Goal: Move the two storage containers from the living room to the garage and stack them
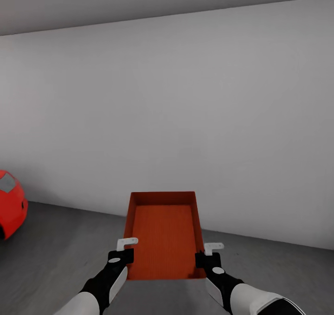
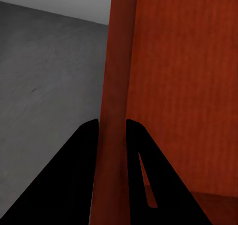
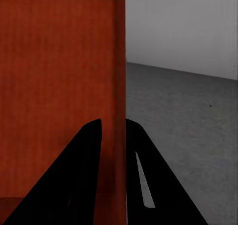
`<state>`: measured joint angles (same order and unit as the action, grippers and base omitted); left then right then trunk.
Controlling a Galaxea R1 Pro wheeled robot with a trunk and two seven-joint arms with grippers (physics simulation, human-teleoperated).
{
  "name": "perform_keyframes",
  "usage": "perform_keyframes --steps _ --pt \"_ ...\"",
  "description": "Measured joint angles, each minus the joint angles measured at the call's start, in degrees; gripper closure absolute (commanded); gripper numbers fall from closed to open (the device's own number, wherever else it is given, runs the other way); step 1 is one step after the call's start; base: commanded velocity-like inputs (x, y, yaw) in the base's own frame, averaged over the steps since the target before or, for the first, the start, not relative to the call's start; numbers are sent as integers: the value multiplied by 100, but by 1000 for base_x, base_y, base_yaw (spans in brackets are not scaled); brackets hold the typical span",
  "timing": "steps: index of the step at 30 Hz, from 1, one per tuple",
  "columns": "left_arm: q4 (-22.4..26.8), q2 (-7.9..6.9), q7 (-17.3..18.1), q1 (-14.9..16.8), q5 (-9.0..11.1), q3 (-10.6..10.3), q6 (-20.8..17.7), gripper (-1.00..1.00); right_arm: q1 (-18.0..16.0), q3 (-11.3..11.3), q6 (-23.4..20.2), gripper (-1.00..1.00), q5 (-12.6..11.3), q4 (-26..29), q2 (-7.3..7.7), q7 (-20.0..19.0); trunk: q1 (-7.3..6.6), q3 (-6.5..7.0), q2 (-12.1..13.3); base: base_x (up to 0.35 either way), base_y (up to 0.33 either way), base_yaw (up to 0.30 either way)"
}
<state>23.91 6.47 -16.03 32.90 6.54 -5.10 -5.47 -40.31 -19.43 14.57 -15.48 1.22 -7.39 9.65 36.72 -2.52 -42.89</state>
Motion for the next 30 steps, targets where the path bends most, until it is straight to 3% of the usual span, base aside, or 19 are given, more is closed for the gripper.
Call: perform_keyframes --steps 20,30 --pt "2 -1 0 0 10 -9 4 100 0 12 0 100 15 5 3 -1 0 0 0 322 104 -228" --pt "10 -5 -1 -2 20 -20 7 100 -2 15 2 100 19 6 2 -1 3 0 1 186 44 -30"
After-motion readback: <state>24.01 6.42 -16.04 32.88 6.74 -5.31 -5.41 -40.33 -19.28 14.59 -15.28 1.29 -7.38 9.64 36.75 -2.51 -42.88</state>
